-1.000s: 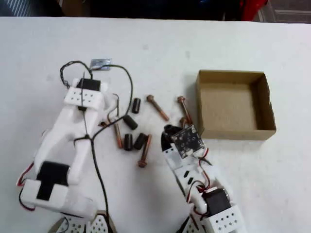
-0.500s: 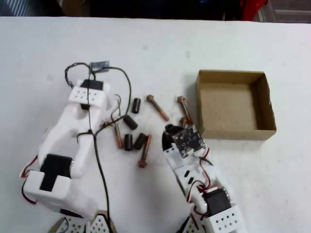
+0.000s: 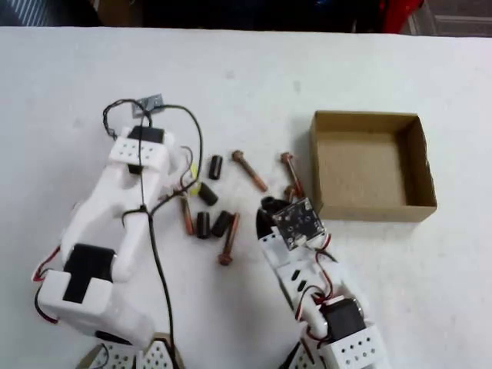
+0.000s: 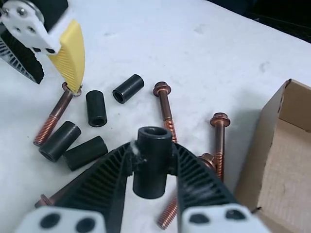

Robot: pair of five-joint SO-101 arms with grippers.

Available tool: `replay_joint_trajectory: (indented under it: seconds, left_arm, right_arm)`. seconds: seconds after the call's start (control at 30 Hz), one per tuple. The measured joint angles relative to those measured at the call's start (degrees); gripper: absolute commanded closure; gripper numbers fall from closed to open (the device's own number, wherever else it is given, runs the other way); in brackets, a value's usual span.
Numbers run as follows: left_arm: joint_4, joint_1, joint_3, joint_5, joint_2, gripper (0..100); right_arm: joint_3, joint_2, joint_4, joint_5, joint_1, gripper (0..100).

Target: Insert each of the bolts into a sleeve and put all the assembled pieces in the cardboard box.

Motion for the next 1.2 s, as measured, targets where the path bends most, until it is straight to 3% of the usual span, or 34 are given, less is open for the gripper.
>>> replay_joint_trajectory:
  seconds: [0.57, 0.77, 0.97, 1.2]
  left_arm:
    - [-13.7, 0.0, 11.0, 0.1, 0.0, 79]
    - [-14.9, 0.0, 11.0, 0.1, 0.0, 80]
    - [-14.9, 0.0, 11.0, 0.3, 0.0, 99]
    - [-15.0, 0.0, 11.0, 0.1, 0.0, 89]
  right_arm:
    - [0.0, 0.0, 0.0, 0.0, 0.0, 98.1]
    - [0.0, 0.0, 0.0, 0.0, 0.0, 98.1]
    - [0.0, 0.0, 0.0, 0.0, 0.0, 98.1]
    - [0.0, 0.0, 0.0, 0.0, 0.0, 98.1]
